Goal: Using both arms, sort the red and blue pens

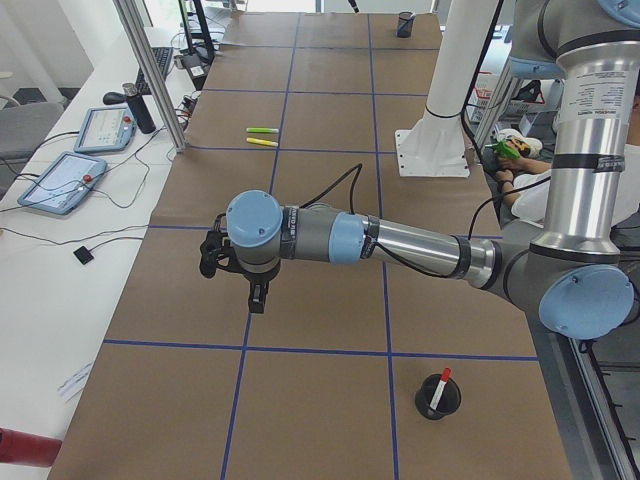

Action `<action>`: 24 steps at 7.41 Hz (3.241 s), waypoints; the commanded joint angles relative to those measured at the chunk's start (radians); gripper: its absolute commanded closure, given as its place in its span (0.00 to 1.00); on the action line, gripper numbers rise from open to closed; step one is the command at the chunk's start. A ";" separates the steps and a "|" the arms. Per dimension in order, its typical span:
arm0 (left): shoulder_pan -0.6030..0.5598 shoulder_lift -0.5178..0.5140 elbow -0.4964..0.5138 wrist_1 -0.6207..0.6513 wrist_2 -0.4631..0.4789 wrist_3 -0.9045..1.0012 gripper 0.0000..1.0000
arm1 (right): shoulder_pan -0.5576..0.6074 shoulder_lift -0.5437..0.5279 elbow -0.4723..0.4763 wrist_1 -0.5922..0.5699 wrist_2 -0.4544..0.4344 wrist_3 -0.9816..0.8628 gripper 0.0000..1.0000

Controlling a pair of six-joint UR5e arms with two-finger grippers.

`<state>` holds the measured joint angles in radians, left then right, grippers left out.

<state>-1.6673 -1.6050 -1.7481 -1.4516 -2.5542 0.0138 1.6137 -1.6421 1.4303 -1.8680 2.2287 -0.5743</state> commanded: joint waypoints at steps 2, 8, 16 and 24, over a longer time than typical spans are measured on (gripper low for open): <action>0.001 -0.003 -0.001 -0.001 0.000 -0.003 0.00 | 0.000 0.010 0.005 0.367 0.078 0.265 0.00; 0.046 -0.041 0.047 0.000 0.121 0.002 0.00 | -0.104 0.010 0.186 0.590 0.134 0.701 0.00; 0.046 -0.020 0.055 0.000 0.114 0.002 0.00 | -0.212 0.007 0.248 0.506 -0.012 0.700 0.00; 0.046 -0.007 0.051 -0.007 0.104 0.002 0.00 | -0.215 -0.041 0.398 0.197 0.092 0.567 0.00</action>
<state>-1.6214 -1.6121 -1.6972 -1.4576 -2.4500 0.0115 1.3987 -1.6608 1.8040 -1.6699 2.3160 -0.0081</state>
